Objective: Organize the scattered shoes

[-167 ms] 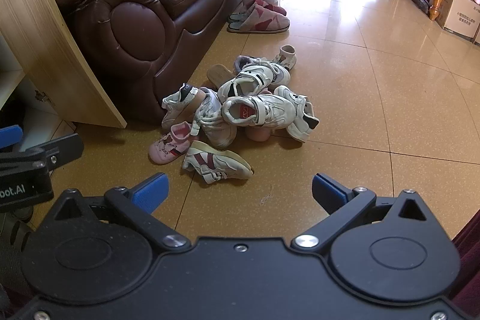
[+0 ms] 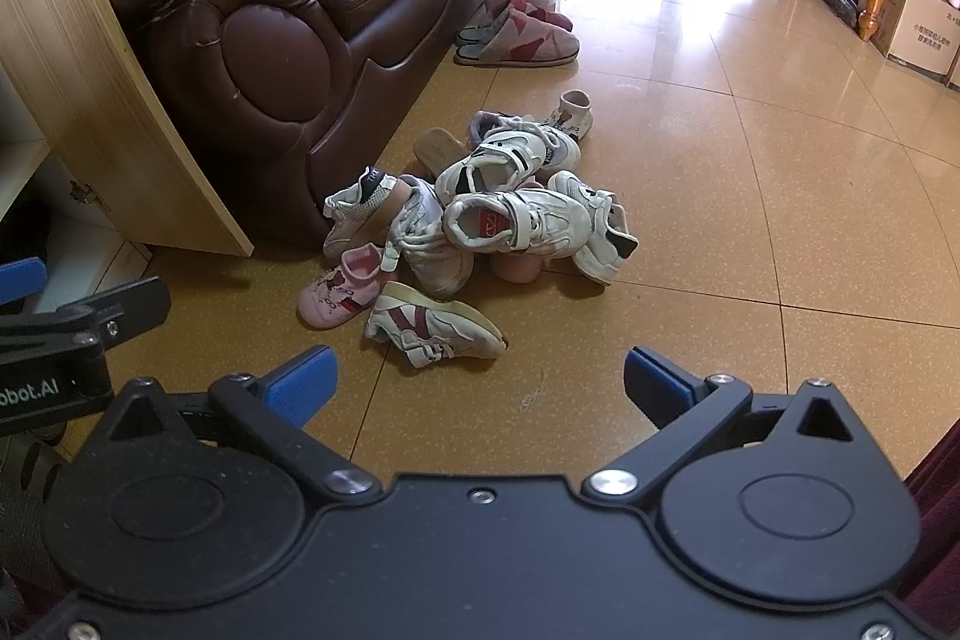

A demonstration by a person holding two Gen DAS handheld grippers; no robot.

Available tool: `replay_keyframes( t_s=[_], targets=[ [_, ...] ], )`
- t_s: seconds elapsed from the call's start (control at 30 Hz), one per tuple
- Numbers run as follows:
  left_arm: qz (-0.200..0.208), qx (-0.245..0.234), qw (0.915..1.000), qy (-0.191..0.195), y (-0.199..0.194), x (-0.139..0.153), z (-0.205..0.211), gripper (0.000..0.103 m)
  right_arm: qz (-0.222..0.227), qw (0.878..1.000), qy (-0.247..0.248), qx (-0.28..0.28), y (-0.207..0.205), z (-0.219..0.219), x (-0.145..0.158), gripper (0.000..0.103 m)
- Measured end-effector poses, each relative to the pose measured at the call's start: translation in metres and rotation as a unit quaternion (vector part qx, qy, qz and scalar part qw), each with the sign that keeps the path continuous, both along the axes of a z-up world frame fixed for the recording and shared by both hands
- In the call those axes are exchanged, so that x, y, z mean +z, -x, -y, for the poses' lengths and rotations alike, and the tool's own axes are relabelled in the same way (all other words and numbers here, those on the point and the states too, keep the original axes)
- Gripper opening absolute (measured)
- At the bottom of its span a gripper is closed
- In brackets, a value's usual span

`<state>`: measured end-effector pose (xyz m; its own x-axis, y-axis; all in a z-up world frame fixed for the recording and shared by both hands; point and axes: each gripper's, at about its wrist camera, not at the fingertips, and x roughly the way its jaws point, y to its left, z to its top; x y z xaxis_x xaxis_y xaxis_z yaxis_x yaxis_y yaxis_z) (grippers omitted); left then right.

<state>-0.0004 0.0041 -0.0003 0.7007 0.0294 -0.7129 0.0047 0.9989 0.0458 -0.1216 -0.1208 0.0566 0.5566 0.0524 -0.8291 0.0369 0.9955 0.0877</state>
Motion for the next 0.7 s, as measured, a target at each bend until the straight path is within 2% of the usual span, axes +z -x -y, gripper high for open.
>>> replay_keyframes(
  t_s=[0.27, 0.7],
  targets=[
    [-0.001, 0.002, 1.0000, 0.000, -0.004, -0.008, -0.010, 0.103, 0.001, 1.000, -0.001, 0.000, 0.000, -0.001, 0.000, 0.103],
    [0.003, 0.007, 1.0000, -0.002, -0.001, 0.003, -0.005, 0.103, 0.000, 1.000, -0.001, 0.000, 0.001, -0.001, -0.001, 0.103]
  ],
)
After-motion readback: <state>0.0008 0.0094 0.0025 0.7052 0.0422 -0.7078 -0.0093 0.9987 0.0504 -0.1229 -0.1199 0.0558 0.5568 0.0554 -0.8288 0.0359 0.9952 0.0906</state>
